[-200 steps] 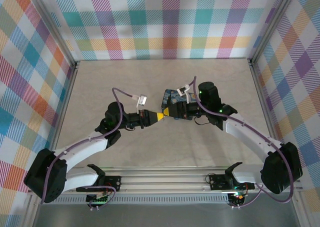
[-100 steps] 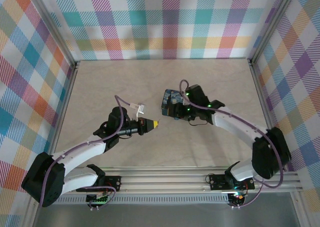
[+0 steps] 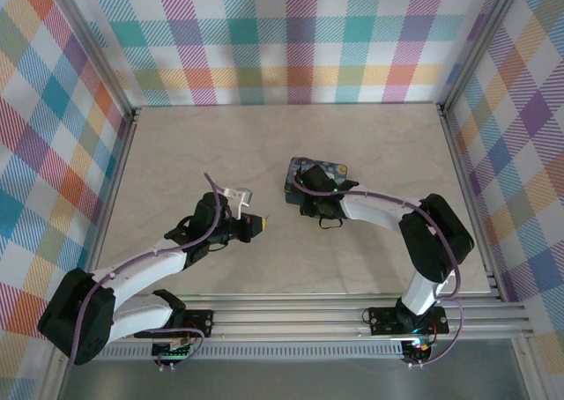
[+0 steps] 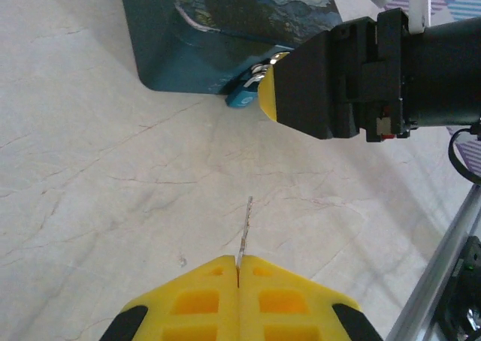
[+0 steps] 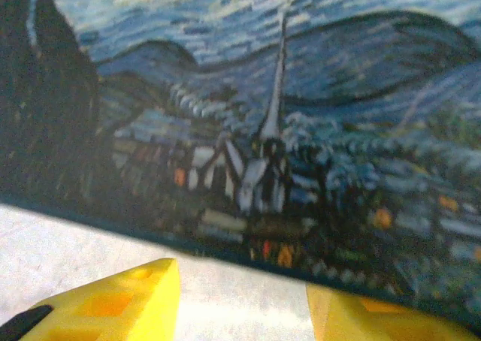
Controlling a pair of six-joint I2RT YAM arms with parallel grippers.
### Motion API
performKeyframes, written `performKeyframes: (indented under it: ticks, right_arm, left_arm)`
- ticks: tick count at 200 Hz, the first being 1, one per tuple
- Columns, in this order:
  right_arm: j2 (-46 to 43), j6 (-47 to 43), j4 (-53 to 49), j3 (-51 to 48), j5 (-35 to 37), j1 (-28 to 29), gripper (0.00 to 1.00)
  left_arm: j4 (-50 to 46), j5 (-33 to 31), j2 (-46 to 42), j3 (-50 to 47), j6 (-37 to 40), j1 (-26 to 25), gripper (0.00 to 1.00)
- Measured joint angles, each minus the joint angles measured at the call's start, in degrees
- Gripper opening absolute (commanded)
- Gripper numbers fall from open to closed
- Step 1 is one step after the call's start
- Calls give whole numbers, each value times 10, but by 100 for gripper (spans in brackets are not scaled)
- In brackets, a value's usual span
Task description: Unlock a padlock with a key
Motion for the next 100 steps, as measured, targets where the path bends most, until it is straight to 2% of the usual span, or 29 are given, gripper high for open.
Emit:
performKeyframes:
  ticks: [51,100]
  right_arm:
    - [33,17,49,0,56,16,48]
    - [65,31,58,3,121,33,42]
  left_arm:
    - [15,-6,-2,-23,0,0,0]
    - [17,-4,-2,-23,3,0,0]
